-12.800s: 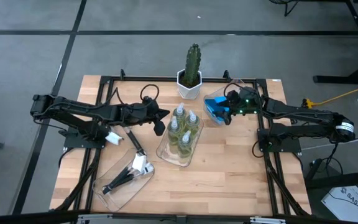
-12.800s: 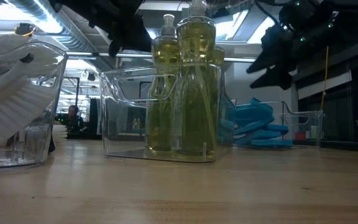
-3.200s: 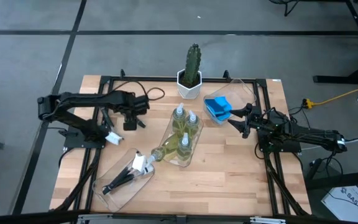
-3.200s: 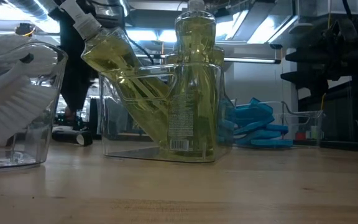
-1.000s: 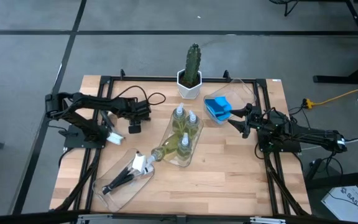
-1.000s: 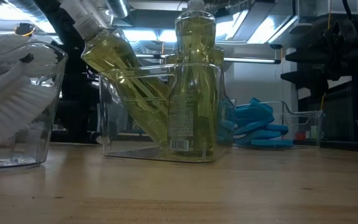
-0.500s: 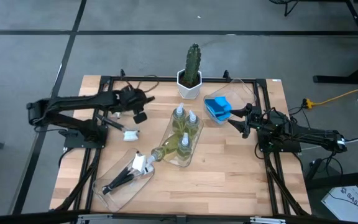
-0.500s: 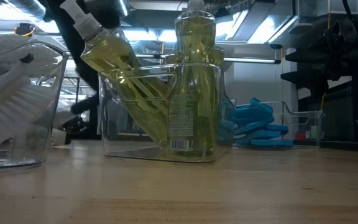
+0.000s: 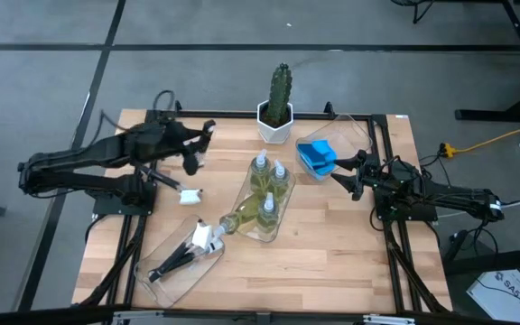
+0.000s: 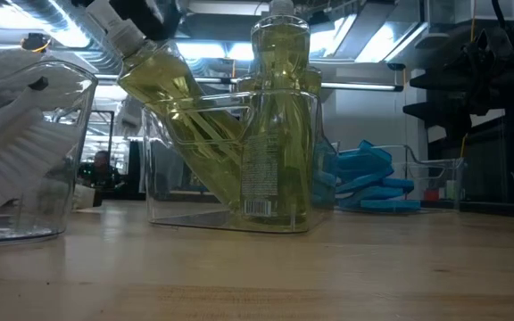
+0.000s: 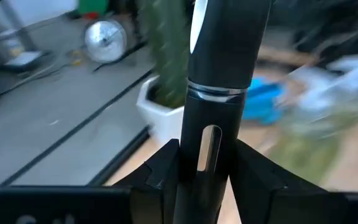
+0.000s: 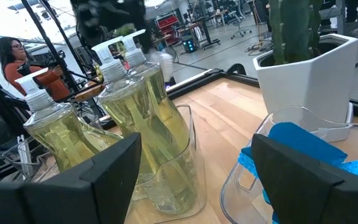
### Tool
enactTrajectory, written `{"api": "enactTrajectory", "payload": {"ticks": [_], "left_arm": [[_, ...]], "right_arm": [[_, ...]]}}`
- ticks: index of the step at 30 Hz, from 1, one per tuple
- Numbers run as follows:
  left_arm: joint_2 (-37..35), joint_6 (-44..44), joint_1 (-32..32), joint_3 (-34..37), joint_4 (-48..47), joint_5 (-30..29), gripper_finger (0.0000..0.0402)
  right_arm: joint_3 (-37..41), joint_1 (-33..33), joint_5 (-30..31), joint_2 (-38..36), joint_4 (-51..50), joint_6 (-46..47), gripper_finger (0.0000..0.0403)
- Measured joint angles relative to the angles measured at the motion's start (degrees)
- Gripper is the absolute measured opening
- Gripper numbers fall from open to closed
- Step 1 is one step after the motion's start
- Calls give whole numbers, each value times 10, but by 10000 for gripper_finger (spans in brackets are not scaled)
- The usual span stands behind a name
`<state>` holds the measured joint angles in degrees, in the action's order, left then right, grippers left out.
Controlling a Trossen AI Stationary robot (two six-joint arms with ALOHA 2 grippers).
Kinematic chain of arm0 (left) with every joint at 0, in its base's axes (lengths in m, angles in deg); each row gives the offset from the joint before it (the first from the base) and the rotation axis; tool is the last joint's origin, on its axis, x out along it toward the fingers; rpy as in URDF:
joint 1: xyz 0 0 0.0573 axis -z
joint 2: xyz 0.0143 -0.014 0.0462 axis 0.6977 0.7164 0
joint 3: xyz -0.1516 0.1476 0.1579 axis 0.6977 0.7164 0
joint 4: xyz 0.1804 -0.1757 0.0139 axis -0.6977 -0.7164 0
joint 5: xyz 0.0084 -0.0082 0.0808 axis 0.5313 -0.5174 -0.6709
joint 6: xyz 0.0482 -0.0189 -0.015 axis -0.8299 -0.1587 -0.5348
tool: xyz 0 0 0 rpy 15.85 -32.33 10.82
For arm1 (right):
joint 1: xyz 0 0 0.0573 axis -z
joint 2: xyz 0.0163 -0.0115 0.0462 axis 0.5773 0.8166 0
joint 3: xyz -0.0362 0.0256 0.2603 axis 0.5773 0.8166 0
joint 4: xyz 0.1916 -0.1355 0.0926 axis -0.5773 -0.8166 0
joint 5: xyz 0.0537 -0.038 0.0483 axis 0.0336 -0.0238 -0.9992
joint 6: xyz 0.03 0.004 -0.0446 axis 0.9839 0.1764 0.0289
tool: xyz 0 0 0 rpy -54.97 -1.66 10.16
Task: Pick & Place Kitchen Sink Supplies
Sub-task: Put the black dish brush into the bottom transparent bin
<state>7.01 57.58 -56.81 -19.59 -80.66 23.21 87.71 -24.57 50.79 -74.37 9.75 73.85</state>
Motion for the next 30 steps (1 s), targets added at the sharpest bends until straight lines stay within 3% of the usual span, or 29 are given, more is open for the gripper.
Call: {"api": "enactTrajectory", "payload": {"ticks": [10,15,20,25,30], "left_arm": [[-103,68,58,0,63,105,110],[-122,162,77,0,54,236,110],[-111,318,101,0,53,351,110],[-78,452,147,0,30,392,110],[-44,558,204,5,-78,386,110]], "right_arm": [[0,0,0,0,0,0,300],[0,0,0,0,0,0,300],[0,0,0,0,0,0,300],[0,0,0,0,0,0,300],[0,0,0,0,0,0,300]]}}
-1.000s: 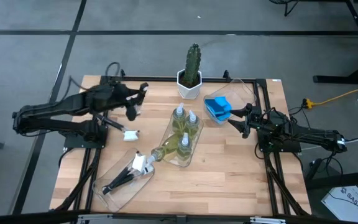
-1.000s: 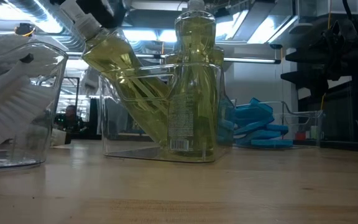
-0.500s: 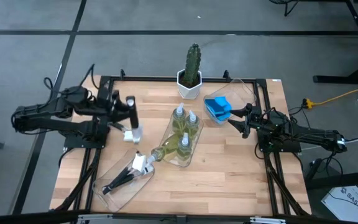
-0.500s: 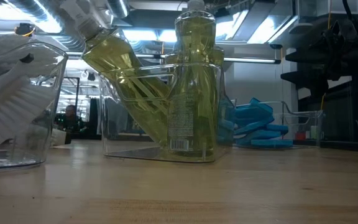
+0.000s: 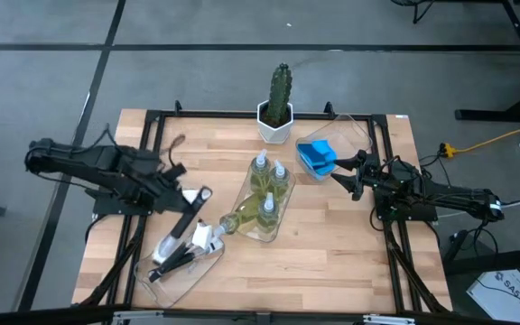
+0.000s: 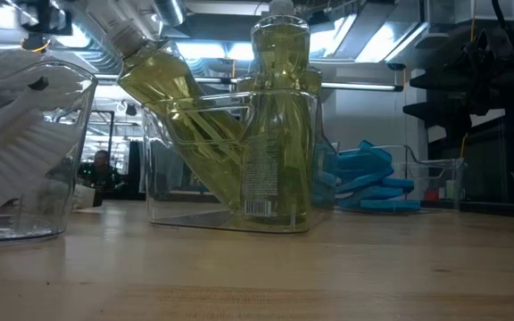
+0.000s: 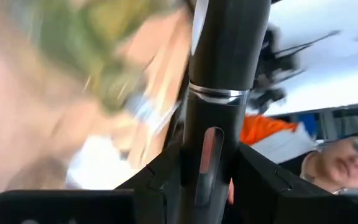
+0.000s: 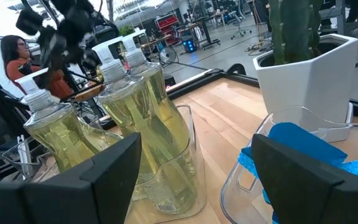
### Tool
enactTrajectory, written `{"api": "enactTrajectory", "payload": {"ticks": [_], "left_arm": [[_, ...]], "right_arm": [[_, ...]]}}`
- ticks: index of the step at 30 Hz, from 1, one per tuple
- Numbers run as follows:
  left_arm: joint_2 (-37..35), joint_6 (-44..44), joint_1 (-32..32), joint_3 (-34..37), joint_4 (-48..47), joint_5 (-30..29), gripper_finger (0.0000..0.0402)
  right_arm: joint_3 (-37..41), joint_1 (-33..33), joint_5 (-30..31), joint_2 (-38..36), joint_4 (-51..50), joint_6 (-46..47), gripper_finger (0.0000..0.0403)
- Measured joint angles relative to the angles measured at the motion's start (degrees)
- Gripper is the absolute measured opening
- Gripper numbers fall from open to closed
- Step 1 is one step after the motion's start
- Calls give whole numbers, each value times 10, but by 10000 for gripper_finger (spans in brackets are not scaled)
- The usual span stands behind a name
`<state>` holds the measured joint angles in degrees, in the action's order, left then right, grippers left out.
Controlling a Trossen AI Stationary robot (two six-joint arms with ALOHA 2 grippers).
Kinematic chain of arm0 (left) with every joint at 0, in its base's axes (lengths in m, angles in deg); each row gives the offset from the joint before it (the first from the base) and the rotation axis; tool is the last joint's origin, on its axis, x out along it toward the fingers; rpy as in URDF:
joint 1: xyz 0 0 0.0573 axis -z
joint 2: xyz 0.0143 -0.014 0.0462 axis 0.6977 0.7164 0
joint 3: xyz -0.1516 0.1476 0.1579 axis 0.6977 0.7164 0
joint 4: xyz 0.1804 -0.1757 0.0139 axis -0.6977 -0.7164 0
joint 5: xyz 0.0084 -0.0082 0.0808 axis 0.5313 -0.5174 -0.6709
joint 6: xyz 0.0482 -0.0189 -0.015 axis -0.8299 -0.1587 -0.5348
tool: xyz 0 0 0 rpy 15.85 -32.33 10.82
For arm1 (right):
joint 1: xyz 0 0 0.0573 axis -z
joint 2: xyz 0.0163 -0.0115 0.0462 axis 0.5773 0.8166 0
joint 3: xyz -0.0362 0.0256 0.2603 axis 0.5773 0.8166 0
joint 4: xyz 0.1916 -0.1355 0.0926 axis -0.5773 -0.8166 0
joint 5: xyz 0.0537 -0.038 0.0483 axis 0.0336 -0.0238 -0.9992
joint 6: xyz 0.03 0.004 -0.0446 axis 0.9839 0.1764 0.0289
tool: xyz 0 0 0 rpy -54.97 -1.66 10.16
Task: Pick & Place Kitchen Sink Supplies
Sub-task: Put the black dish brush into the bottom transparent bin
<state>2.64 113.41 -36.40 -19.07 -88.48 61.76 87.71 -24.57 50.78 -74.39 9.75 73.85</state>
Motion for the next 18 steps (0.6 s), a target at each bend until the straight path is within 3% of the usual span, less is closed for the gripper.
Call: {"api": "enactTrajectory", "payload": {"ticks": [4,9,14,18], "left_arm": [[11,84,51,30,-5,-18,110],[4,126,116,62,50,-114,110],[1,186,169,97,74,-165,110],[8,201,196,133,167,-197,110]], "right_arm": [[0,0,0,0,0,0,300],[0,0,0,0,0,0,300],[0,0,0,0,0,0,300],[0,0,0,0,0,0,300]]}}
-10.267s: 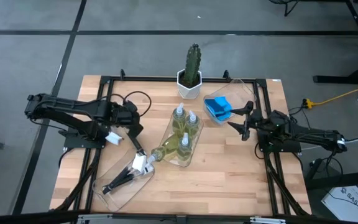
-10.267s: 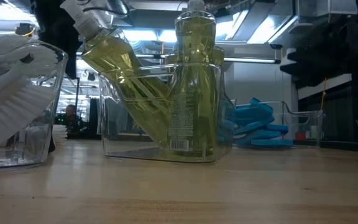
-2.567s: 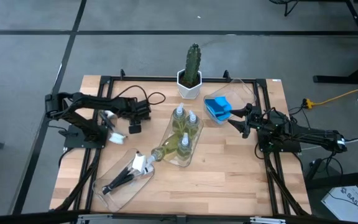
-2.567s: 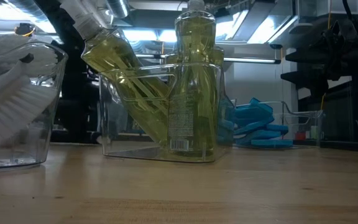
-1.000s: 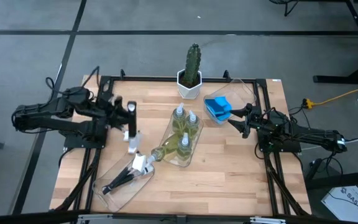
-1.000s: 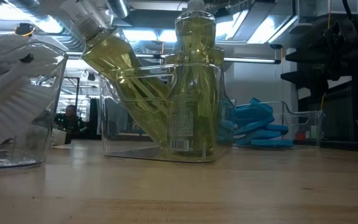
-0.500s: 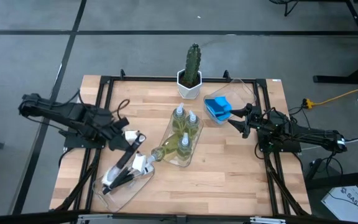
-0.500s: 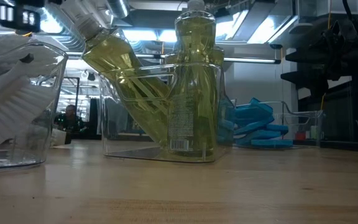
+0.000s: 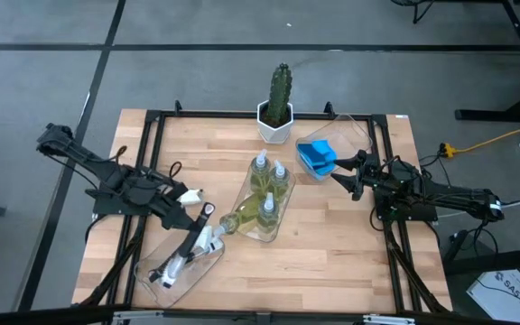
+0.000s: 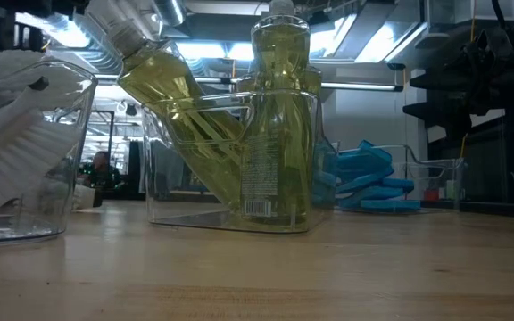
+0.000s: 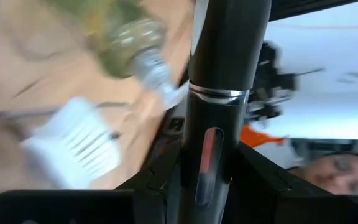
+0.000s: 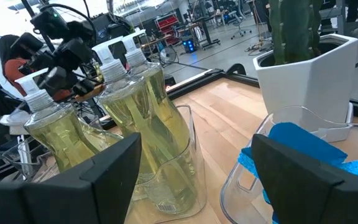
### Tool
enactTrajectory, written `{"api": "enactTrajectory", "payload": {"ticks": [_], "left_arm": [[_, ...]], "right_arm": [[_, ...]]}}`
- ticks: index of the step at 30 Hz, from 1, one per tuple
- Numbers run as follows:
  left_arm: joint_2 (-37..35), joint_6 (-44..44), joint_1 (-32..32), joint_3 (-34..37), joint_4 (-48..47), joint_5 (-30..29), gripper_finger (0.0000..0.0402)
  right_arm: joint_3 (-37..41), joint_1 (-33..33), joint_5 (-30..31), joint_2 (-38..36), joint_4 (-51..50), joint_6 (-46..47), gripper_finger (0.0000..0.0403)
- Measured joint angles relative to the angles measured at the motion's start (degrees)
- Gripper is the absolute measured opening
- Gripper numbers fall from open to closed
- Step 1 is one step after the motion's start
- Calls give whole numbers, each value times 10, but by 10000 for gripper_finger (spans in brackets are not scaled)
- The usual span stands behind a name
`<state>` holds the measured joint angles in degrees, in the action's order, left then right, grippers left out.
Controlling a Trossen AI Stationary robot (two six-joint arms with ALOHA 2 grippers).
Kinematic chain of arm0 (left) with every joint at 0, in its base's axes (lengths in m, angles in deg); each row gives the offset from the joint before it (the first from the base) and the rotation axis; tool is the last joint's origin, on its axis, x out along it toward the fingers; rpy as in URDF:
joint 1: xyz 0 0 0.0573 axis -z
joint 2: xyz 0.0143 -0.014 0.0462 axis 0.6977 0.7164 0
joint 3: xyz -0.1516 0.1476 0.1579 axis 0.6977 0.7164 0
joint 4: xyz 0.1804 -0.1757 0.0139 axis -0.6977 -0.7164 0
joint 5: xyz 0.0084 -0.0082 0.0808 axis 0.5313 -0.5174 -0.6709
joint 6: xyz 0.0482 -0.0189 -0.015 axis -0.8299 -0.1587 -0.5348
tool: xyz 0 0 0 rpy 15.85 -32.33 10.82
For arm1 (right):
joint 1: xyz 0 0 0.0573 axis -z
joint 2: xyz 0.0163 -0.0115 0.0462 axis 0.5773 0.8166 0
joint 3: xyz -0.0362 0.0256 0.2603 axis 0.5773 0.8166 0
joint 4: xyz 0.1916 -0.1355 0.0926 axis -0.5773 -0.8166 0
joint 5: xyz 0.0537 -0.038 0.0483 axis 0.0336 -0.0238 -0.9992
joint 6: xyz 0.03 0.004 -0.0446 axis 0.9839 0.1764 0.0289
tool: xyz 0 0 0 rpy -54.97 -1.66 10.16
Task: Pick & Place Kitchen Sink Supplies
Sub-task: Put the black dish brush into the bottom transparent bin
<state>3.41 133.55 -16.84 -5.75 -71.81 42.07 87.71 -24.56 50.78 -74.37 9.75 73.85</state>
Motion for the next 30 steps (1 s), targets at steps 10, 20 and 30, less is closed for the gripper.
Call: {"api": "enactTrajectory", "payload": {"ticks": [10,20,30], "left_arm": [[33,0,85,59,122,-91,110],[66,-50,163,64,135,-183,110],[123,-16,175,64,133,-174,110]], "right_arm": [[0,0,0,0,0,0,300],[0,0,0,0,0,0,300],[0,0,0,0,0,0,300]]}}
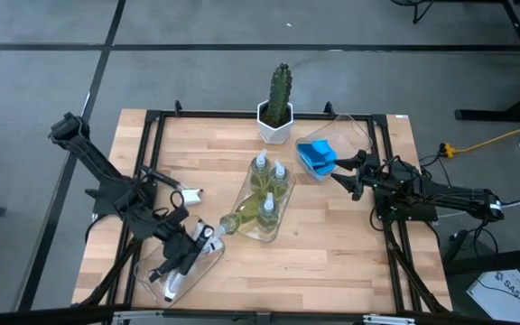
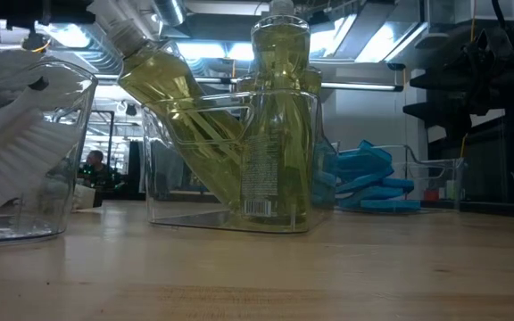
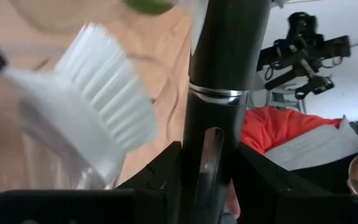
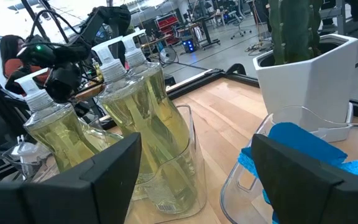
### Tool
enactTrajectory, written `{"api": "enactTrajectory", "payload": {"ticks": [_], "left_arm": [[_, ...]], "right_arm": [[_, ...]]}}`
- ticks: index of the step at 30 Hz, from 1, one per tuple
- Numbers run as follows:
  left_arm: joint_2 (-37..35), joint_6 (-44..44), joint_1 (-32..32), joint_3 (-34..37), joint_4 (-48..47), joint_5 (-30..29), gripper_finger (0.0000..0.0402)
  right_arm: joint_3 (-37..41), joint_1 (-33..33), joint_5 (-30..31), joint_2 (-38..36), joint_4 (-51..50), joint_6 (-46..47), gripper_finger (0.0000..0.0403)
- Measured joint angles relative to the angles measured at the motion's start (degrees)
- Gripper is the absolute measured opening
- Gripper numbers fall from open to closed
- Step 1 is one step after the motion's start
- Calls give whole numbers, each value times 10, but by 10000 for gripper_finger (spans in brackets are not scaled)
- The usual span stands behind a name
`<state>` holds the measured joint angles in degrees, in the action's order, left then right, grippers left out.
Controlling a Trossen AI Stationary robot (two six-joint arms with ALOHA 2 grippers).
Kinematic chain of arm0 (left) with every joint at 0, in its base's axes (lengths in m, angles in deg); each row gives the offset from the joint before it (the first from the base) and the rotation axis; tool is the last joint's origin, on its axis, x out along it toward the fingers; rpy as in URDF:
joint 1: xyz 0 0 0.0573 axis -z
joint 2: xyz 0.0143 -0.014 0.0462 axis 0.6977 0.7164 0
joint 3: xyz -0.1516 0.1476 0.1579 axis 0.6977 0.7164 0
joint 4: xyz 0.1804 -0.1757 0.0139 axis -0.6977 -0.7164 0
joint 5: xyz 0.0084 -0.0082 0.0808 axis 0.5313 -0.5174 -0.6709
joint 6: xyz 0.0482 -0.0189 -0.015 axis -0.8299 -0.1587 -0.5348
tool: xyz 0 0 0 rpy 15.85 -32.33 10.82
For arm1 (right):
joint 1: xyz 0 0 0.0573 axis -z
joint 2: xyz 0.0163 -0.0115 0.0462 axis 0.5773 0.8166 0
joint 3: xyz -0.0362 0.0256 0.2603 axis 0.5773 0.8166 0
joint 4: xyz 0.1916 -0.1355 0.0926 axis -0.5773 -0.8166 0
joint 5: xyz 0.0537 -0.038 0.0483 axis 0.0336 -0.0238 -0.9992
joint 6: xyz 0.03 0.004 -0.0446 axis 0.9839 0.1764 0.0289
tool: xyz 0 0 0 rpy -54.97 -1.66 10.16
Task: Pick & Place Kitchen Sink Supplies
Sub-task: Put the black dish brush into the bottom transparent bin
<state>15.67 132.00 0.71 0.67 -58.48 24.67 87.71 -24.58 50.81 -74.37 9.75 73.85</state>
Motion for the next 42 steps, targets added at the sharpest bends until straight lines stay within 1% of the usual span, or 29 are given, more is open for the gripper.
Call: {"api": "enactTrajectory", "payload": {"ticks": [4,8,10,11,15,18,21,24,29,33,37,42], "left_arm": [[15,47,0,0,-1,12,110],[28,79,0,0,-2,13,110],[33,92,0,0,-2,23,110],[36,97,0,0,-3,30,114],[46,102,0,0,-16,48,162],[53,102,0,0,-34,66,187],[57,101,0,0,-41,80,196],[53,102,0,0,-42,93,195],[22,98,0,0,-38,94,187],[-15,85,-12,0,-37,92,182],[-59,22,-34,0,-39,78,181],[-117,-38,-72,0,-80,74,181]], "right_arm": [[0,0,0,0,0,0,300],[0,0,0,0,0,0,300],[0,0,0,0,0,0,300],[0,0,0,0,0,0,300],[0,0,0,0,0,0,300],[0,0,0,0,0,0,300],[0,0,0,0,0,0,300],[0,0,0,0,0,0,300],[0,0,0,0,0,0,300],[0,0,0,0,0,0,300],[0,0,0,0,0,0,300],[0,0,0,0,0,0,300]]}}
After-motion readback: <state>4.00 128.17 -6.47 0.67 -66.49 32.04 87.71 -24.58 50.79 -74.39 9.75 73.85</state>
